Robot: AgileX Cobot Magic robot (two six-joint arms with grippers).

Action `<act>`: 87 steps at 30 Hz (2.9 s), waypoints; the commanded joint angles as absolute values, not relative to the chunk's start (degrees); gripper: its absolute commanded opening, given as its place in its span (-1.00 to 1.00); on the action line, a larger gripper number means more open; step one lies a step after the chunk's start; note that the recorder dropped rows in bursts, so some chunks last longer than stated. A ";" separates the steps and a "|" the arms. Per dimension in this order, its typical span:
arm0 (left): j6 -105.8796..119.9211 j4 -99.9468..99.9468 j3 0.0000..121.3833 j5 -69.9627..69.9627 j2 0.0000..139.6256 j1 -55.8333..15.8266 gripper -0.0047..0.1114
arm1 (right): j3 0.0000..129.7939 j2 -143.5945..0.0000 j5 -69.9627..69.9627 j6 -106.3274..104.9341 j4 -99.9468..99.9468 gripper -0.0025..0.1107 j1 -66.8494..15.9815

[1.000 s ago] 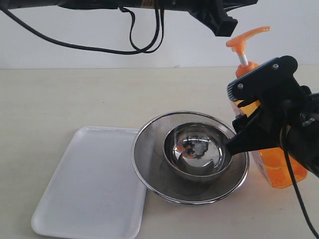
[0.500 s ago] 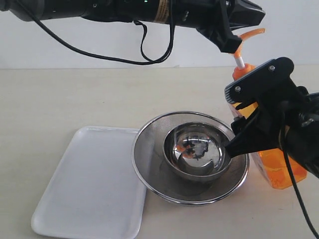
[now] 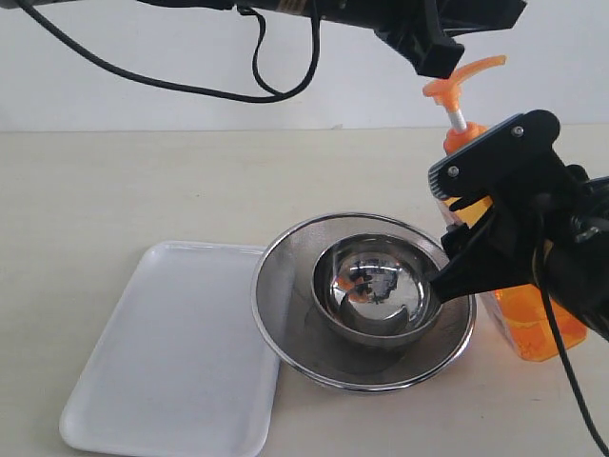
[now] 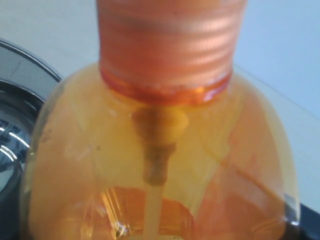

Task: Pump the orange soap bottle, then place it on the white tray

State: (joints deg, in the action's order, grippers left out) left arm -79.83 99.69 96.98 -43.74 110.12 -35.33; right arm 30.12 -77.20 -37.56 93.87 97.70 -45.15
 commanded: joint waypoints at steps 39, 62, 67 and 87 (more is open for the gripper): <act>-87.86 99.95 96.95 -42.94 112.44 -35.56 -0.84 | 30.71 -76.81 -40.20 90.48 99.95 -0.96 -45.23; -85.26 99.95 93.86 -50.18 111.19 -35.56 -0.84 | 30.71 -76.81 -40.20 90.48 99.95 -0.96 -45.23; -86.13 99.95 92.16 -51.30 111.19 -35.45 -0.84 | 30.71 -76.81 -40.71 89.88 99.95 -0.96 -45.23; -83.87 99.95 81.22 -48.11 105.82 -33.68 -0.84 | 30.71 -76.81 -42.07 89.42 99.95 -0.96 -45.14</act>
State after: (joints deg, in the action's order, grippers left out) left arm -84.54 99.83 81.91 -48.84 106.39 -33.88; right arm 30.12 -77.20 -38.68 90.15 97.10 -45.15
